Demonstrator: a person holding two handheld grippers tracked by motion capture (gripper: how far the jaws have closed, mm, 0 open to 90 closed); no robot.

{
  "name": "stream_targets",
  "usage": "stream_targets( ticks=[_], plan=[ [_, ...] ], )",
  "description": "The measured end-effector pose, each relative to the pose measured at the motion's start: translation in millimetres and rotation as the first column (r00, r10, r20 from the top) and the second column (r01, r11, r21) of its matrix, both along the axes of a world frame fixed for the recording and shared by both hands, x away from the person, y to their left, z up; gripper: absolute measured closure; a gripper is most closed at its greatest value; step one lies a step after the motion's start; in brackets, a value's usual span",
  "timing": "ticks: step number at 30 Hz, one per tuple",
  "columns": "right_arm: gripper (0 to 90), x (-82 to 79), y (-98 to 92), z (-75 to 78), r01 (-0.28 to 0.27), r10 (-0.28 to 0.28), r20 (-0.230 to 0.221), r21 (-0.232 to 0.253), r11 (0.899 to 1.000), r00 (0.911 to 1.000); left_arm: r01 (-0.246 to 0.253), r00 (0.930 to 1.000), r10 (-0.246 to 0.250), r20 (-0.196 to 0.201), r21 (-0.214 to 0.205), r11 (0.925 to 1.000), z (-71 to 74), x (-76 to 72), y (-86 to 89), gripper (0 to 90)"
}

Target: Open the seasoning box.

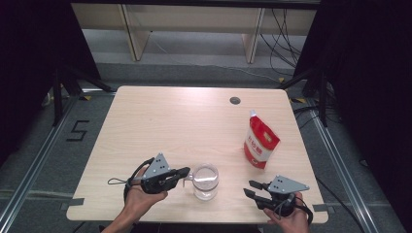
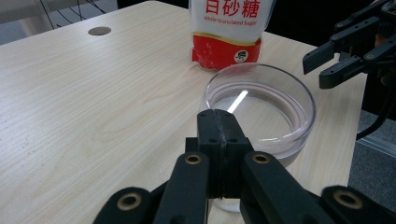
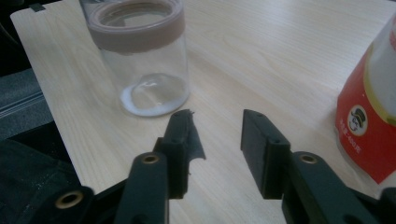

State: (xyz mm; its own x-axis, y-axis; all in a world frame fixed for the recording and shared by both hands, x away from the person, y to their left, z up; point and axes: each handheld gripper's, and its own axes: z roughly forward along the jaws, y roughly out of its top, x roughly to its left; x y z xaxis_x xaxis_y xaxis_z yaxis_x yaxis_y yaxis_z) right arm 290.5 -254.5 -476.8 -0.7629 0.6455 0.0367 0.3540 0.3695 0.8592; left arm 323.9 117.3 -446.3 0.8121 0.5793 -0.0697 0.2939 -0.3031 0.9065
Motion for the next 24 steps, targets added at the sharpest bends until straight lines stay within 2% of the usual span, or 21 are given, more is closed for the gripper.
stream_targets(
  ticks=[1, 2, 3, 4, 5, 6, 7, 8, 9, 12, 13, 14, 16, 19, 20, 24],
  plan=[
    [68.2, 0.7, 2.4, 1.6, -0.021, 0.021, 0.027, -0.009, 1.000, 0.9994, 0.009, 0.9999, -0.009, 0.014, 0.011, 0.9999, 0.2, 0.7, 0.6, 89.4],
    [69.7, 1.1, 3.5, 1.8, -0.027, 0.027, 0.034, 0.002, 1.000, 0.9991, 0.009, 0.9999, -0.009, 0.014, 0.011, 0.9999, 0.2, 0.7, 0.6, 89.5],
    [71.2, -0.1, 4.0, 3.2, -0.018, 0.018, 0.029, 0.000, 1.000, 0.9994, 0.008, 0.9999, -0.008, 0.012, 0.007, 0.9999, 0.1, 0.7, 0.6, 89.5],
    [72.6, -2.5, 6.6, 4.0, -0.012, 0.012, 0.003, 0.022, 1.000, 0.9999, 0.007, 0.9999, -0.007, 0.011, 0.006, 1.0000, -0.1, 0.6, 0.5, 89.5],
    [73.8, -0.4, 5.9, 5.1, -0.021, 0.020, 0.048, 0.008, 1.000, 0.9986, 0.003, 0.9999, -0.003, 0.010, 0.005, 1.0000, -0.2, 0.2, 0.4, 89.4],
    [75.0, -1.3, 8.4, 5.8, -0.029, 0.028, 0.044, 0.017, 0.999, 0.9986, 0.004, 0.9999, -0.004, 0.013, 0.007, 1.0000, -0.3, 0.3, 0.5, 89.5],
    [75.2, -0.5, 9.3, 6.5, -0.036, 0.035, 0.074, 0.012, 0.999, 0.9967, 0.007, 0.9998, -0.007, 0.017, 0.010, 0.9999, -0.2, 0.6, 0.6, 89.5],
    [76.1, -0.9, 11.0, 6.7, -0.045, 0.044, 0.062, 0.023, 0.999, 0.9971, 0.006, 0.9998, -0.007, 0.017, 0.009, 0.9999, -0.3, 0.5, 0.5, 89.5],
    [76.8, -3.3, 12.2, 7.7, -0.030, 0.029, 0.045, 0.018, 0.999, 0.9986, 0.007, 0.9998, -0.007, 0.019, 0.010, 0.9999, -0.3, 0.6, 0.6, 89.4],
    [78.1, -1.8, 15.1, 7.4, -0.045, 0.043, 0.053, 0.026, 0.999, 0.9977, -0.012, 0.9999, 0.012, -0.001, 0.003, 0.9999, -0.6, -0.6, 0.2, 89.5],
    [78.6, -3.0, 17.0, 7.8, -0.043, 0.042, 0.035, 0.037, 0.998, 0.9985, -0.005, 0.9999, 0.005, 0.012, 0.013, 0.9999, -0.6, 0.2, 0.8, 89.4],
    [78.7, 0.4, 18.5, 7.8, -0.066, 0.064, 0.073, 0.028, 0.997, 0.9953, -0.009, 0.9999, 0.009, 0.010, 0.013, 0.9999, -0.7, -0.1, 0.7, 89.4],
    [79.8, 1.3, 22.4, 8.4, -0.068, 0.065, 0.078, 0.028, 0.997, 0.9948, -0.008, 0.9999, 0.008, 0.010, 0.015, 0.9998, -0.8, 0.0, 1.0, 89.4],
    [80.6, 2.9, 30.0, 10.1, -0.098, 0.096, 0.086, 0.022, 0.995, 0.9916, -0.008, 0.9999, 0.008, 0.012, 0.015, 0.9999, -0.9, 0.1, 0.9, 89.4],
    [80.9, 2.7, 32.3, 10.6, -0.091, 0.088, 0.087, 0.028, 0.995, 0.9923, -0.009, 0.9999, 0.008, 0.012, 0.015, 0.9998, -1.0, 0.0, 0.8, 89.4],
    [82.4, 5.1, 42.3, 12.0, -0.123, 0.118, 0.094, 0.041, 0.992, 0.9885, -0.008, 0.9999, 0.008, 0.014, 0.022, 0.9997, -1.1, 0.0, 1.0, 89.4]
  ],
)
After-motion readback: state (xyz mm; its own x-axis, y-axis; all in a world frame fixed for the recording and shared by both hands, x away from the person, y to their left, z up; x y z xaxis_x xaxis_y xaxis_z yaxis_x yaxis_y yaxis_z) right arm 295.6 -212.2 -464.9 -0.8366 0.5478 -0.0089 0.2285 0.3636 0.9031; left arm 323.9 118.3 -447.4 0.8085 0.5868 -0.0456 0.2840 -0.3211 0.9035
